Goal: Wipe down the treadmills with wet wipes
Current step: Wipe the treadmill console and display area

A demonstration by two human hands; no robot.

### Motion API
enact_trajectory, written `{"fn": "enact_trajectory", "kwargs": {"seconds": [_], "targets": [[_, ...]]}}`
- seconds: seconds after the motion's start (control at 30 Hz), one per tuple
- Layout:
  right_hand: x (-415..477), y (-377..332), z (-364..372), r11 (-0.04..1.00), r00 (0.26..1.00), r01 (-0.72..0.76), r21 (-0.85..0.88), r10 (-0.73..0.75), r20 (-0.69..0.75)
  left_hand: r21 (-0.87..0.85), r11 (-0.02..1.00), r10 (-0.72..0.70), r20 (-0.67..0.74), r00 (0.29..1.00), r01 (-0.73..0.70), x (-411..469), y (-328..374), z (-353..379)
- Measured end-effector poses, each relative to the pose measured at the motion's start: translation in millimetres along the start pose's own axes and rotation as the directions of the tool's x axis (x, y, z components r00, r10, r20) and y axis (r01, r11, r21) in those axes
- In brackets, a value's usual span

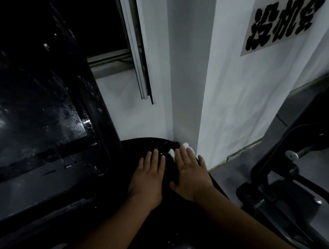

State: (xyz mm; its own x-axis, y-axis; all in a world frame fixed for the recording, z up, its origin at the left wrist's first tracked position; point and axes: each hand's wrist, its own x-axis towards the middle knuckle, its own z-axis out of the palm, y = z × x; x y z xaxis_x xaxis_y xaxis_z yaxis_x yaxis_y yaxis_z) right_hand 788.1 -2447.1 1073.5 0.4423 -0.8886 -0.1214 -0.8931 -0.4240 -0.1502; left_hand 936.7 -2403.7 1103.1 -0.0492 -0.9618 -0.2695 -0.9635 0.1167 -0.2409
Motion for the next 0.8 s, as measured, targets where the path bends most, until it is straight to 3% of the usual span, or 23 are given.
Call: {"fn": "enact_trajectory", "kwargs": {"seconds": [0.1,0.27,0.37,0.47,0.67,0.8], "targets": [[-13,8,7,0.992,0.993,0.12,-0.034,-0.121,-0.016,-0.037,0.999,0.02,-0.015,1.0,-0.021,1,-1,3],[1,7,5,1.0,1.0,-0.017,0.003,0.017,0.016,-0.044,0.999,0.024,-0.006,1.0,-0.024,3,-1,5],[6,-4,6,1.0,0.999,0.027,-0.002,-0.027,-0.024,-0.028,0.999,0.028,-0.015,1.0,-0.028,2,-2,0],[-5,5,10,0.993,0.993,0.114,-0.005,-0.114,-0.043,0.119,0.989,0.092,-0.055,0.994,-0.085,-10,-9,-15],[26,-18,6,1.0,1.0,-0.007,0.015,0.007,-0.021,0.232,0.965,0.203,-0.372,0.906,-0.121,-49,-73,-32],[26,-29,11,0.99,0.989,0.136,-0.02,-0.137,-0.059,0.363,0.905,0.354,-0.344,0.87,-0.224,-50,-103,-31]]}}
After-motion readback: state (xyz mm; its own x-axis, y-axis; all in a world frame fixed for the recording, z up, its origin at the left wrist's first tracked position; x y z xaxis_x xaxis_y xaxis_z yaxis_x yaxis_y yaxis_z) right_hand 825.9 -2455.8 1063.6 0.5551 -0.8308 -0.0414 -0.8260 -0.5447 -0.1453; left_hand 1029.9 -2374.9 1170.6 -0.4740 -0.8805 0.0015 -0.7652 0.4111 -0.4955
